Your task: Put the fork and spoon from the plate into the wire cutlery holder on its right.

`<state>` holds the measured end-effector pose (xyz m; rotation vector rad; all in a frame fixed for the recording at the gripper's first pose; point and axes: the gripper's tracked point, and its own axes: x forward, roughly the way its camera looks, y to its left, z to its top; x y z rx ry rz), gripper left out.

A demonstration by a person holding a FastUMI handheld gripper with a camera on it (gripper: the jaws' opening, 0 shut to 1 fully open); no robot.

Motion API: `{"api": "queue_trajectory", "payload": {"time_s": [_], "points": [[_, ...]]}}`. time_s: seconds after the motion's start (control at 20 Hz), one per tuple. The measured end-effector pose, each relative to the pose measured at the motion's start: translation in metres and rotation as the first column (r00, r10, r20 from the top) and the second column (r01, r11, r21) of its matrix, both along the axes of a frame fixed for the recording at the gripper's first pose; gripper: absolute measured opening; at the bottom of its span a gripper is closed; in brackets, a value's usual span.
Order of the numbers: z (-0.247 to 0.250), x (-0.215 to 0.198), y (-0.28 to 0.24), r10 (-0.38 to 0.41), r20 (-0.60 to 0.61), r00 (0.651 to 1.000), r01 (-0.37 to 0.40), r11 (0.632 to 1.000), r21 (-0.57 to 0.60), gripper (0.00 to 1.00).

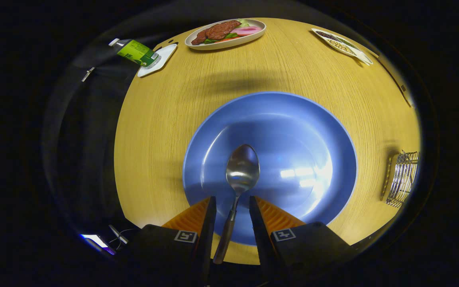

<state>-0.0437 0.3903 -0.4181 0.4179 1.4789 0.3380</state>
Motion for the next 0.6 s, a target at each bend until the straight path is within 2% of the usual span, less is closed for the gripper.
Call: {"api": "queue_trajectory", "payload": {"time_s": [0.1, 0.2, 0.35, 0.6], "points": [[0.000, -0.001, -0.009, -0.018, 0.000, 1.000, 0.018, 0.999, -0.027, 0.30], [-0.006, -0.001, -0.005, -0.012, -0.007, 1.000, 0.012, 1.000, 0.024, 0.07], [0.003, 0.003, -0.010, -0.049, 0.005, 0.999, 0.048, 0.992, 0.114, 0.06], [0.021, 0.008, -0.034, -0.087, 0.012, 0.996, 0.083, 0.979, 0.185, 0.05]]}}
